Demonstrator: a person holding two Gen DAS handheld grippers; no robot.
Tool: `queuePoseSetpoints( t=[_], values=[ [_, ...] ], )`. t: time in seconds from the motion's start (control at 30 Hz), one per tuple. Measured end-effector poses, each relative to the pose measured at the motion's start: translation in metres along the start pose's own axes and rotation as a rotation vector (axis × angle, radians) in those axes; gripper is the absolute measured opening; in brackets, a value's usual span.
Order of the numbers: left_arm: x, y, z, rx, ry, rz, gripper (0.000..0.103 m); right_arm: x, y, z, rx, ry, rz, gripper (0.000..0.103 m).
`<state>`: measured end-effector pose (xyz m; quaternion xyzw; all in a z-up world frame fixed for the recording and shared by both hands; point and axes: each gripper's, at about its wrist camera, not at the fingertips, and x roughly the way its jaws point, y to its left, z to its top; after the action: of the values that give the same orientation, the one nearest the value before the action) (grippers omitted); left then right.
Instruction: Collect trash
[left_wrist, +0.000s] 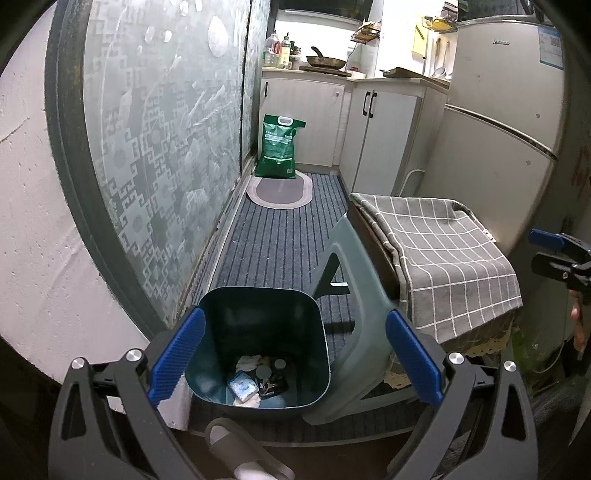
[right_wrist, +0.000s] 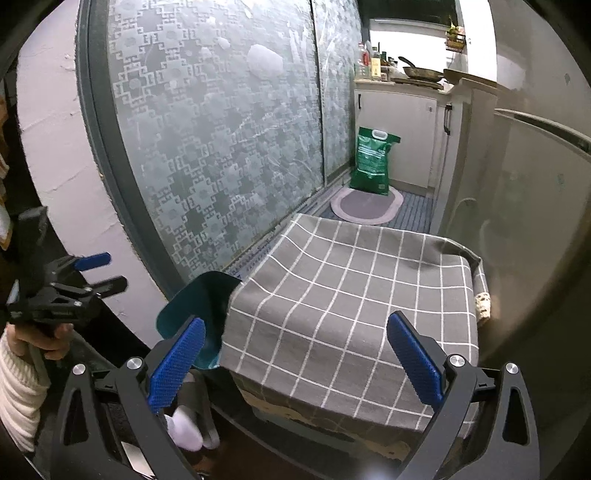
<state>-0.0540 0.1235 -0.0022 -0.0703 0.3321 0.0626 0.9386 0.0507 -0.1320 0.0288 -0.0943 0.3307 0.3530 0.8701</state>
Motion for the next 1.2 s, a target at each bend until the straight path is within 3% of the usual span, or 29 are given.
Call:
queuePoseSetpoints(
  t=[1.2],
  values=[
    [-0.0028,0.0003,0.0025,0.004,-0.009,-0.005,0.100,0.0009,0.0013,-0.0003,-0.005,0.003,0.003,0.100]
  ],
)
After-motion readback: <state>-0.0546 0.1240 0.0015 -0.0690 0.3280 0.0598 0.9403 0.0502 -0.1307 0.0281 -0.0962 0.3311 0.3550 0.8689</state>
